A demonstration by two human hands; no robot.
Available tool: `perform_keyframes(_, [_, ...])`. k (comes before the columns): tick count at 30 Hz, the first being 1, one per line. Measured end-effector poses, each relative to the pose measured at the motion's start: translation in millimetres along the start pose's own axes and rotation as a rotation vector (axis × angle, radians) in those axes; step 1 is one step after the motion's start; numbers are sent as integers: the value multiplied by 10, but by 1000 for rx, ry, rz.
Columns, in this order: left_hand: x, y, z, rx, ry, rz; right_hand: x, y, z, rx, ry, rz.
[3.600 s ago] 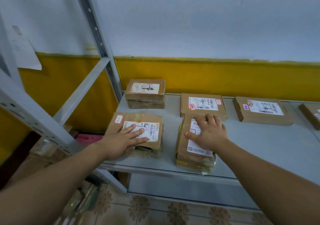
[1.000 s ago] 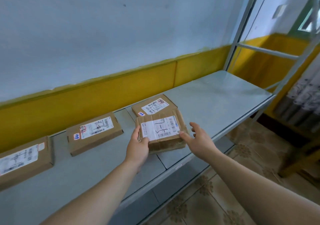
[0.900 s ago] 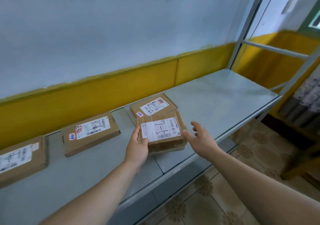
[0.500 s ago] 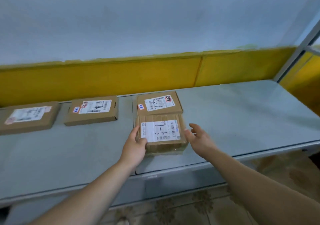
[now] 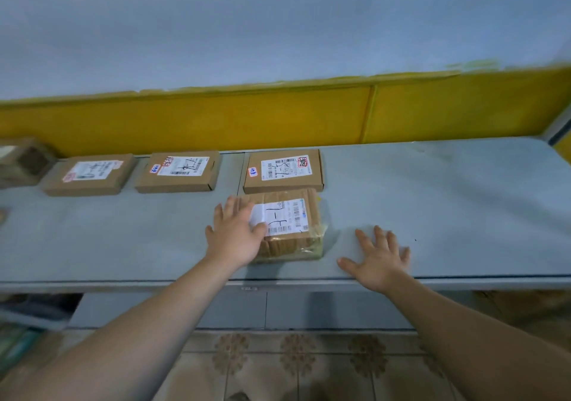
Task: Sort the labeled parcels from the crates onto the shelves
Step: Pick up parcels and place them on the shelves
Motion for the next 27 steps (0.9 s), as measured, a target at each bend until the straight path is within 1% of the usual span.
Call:
perform_keyframes(2, [-25,66,199,-80,-133,-35,-64,-5,14,14,51,-13])
perform_keyframes(4, [-114,82,269,-110,-267,-124,-114,-8,18,23,94,-10])
perform_keyframes(6, [-138,67,244,-121,-349,-152,-148,-7,21,28,132,2])
perform_keyframes(11, [-115,89,170,-208,-387,-91,-179,-3,30,40,166,37])
perform_keyframes(16, [-92,91,89,-264,-407,-55,-175,-1,37,48,166,34])
perform_keyframes(21, [-63,45,52,-325,-445,-103,-146,6,32,52,151,23])
perform_keyframes(24, [-25,34,-3,-375,-478,-147,-70,1,37,46,92,-10])
perform_keyframes(27, [30,20,-36,-415,-458,-187,122,-3,19,29,39,-40])
Point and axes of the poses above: each hand's wrist, its own y-axis away from the middle knuckle, its own x-axis out of the back of the hand, z = x × y, the point moved 1 cm from there along -y, towards the middle knuckle, and after that the axes turned 6 degrees about x, right-handed, at the moved point
